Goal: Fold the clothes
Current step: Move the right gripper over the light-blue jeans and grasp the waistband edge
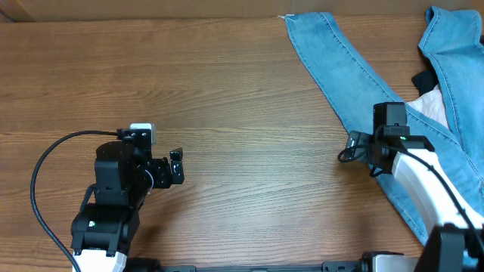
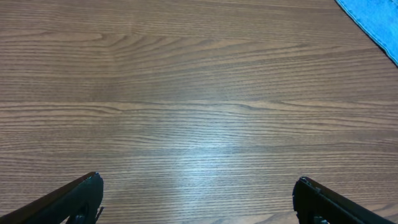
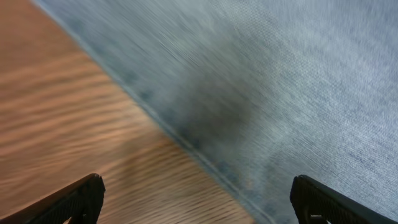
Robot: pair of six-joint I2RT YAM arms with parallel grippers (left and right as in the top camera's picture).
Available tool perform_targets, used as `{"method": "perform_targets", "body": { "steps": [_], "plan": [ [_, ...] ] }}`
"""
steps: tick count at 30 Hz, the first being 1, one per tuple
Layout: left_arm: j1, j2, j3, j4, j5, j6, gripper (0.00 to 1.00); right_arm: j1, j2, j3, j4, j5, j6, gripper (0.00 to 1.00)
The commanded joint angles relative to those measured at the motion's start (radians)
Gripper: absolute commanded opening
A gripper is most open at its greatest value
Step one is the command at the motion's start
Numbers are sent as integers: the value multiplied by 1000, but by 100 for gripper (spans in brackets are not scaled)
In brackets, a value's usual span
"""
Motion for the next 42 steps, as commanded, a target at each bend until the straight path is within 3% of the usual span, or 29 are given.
{"method": "perform_targets", "body": {
  "steps": [1,23,39,42],
  "plan": [
    [-4,2,26,5,18,-10,100,-2,72,23,-5,63,-24,100],
    [-4,2,26,4,18,-10,100,-2,111,-5,-24,100,-23,72],
    [-4,2,26,-5,18,-10,100,-2,232,-5,-16,55,-23,75],
    [-4,2,26,-4,18,-10,100,-2,242,-5,-15,55,-23,64]
  ]
}}
